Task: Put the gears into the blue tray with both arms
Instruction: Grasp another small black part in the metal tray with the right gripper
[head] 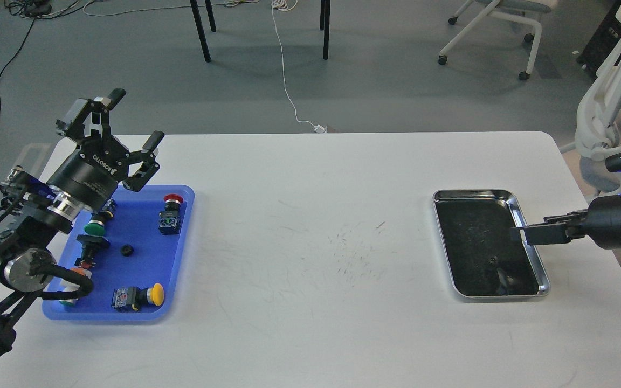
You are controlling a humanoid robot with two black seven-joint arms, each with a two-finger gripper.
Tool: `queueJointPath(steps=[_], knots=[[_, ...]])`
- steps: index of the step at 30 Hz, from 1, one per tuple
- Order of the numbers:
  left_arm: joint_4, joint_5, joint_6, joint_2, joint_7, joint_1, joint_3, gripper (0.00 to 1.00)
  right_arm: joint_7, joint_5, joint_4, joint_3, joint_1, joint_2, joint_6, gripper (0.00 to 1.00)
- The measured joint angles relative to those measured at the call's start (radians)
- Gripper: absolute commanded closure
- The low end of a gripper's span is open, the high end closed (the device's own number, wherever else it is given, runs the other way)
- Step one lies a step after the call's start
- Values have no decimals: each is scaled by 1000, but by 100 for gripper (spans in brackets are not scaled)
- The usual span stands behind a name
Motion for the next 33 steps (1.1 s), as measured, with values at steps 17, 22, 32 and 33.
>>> queueJointPath(steps=[17, 22, 32, 33], knots=[[0, 1, 0, -12, 3, -3, -1, 2, 0, -102, -145, -189, 85, 239, 0, 22], [-1, 0, 0, -11, 3, -3, -2, 2, 0, -116, -183, -230, 110, 279, 0, 33], [-3, 0, 0, -6, 4, -3, -3, 2, 0, -118, -219, -261, 115, 329, 0, 45], [-3, 0, 0, -7, 4, -3, -3, 2, 0, -118, -220, -262, 115, 330, 0, 45]])
